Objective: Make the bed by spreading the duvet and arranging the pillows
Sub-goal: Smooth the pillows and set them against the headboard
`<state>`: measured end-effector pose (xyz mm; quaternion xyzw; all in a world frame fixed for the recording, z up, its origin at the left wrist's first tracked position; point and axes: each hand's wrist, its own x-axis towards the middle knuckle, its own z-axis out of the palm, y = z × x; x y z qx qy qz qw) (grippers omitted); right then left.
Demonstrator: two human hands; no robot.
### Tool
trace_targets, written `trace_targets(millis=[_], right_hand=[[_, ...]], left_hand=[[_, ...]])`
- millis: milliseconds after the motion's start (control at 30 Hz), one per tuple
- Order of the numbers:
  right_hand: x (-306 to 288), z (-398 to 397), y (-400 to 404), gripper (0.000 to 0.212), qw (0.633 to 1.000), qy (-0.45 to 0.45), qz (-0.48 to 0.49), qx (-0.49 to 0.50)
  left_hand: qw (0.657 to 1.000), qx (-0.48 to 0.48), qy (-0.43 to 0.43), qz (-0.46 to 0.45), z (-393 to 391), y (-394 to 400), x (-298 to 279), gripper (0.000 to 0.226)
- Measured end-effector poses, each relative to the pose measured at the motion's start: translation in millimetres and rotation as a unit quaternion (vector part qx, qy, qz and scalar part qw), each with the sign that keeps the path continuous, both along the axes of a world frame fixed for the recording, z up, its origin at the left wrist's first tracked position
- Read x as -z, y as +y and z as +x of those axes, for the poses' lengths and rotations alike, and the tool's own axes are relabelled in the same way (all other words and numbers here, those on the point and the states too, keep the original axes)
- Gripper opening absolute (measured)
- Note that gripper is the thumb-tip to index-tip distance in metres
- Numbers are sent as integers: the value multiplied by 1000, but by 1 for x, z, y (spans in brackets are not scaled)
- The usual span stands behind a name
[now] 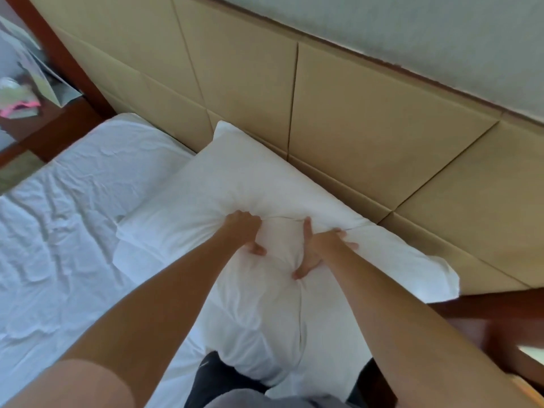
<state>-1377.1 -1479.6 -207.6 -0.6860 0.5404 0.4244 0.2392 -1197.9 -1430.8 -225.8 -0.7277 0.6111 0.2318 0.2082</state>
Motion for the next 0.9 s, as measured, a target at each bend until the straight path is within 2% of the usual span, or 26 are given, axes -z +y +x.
trace_targets(millis=[133, 233, 433, 667, 900], right_hand=[[20, -11, 1, 159, 998, -54, -13, -3], [37, -25, -2, 157, 993, -114, -31, -30], [62, -62, 3, 154, 973, -212, -64, -62], [68, -66, -8, 161, 977, -196, -17, -82], [79, -65, 1, 165, 972, -223, -41, -68]], left_hand=[[996, 3, -26, 81, -14, 5, 17, 134], [995, -51, -34, 84, -29, 17, 31, 146], [994, -94, -39, 39, -49, 37, 33, 147], [987, -153, -34, 20, -74, 57, 32, 140], [982, -182, -44, 12, -93, 75, 41, 132]])
